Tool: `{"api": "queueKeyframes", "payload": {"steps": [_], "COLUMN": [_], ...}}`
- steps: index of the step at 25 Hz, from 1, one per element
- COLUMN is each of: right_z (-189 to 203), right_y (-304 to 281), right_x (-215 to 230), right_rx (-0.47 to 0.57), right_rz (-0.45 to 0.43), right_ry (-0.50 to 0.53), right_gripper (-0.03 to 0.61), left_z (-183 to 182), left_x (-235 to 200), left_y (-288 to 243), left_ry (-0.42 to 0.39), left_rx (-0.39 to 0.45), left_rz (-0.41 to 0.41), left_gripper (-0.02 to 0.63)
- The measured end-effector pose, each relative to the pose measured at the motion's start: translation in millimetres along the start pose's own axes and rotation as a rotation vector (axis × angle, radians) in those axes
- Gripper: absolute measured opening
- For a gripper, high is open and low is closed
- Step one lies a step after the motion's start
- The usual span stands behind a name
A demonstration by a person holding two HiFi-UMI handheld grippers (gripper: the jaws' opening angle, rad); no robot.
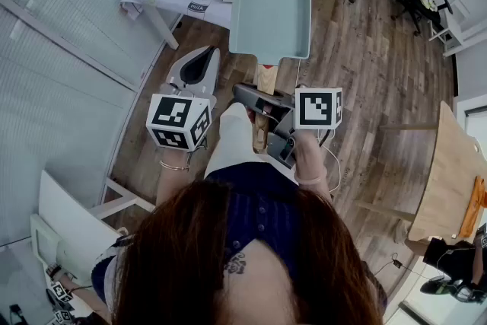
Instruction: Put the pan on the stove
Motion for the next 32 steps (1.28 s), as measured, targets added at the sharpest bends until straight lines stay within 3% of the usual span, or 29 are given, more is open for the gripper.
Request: {"api": "queueKeyframes", "payload": {"steps": [32], "right_z": [-4.1], "right_y": [-1.1], "right_x": [6.0], "right_rx": [-0.021], "right_rz": [-0.019], "right_ry": [-0.002], "right_gripper": [0.080], "left_z": [-0.7], "left_x": [11.1], "left_y": [-4.2], "left_ry": [-0.032], "left_rx": [-0.016], "left_rz": [0.025], "left_gripper": [0.015]}}
Point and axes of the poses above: the fingertips, and each gripper's own axes: y backward along the fingers, x to its right, z out of its underside, the point moved 1 cm from there along y, backward along the fingers, and after that the axes turned 1 degree about -x, right-handed, at the moved point
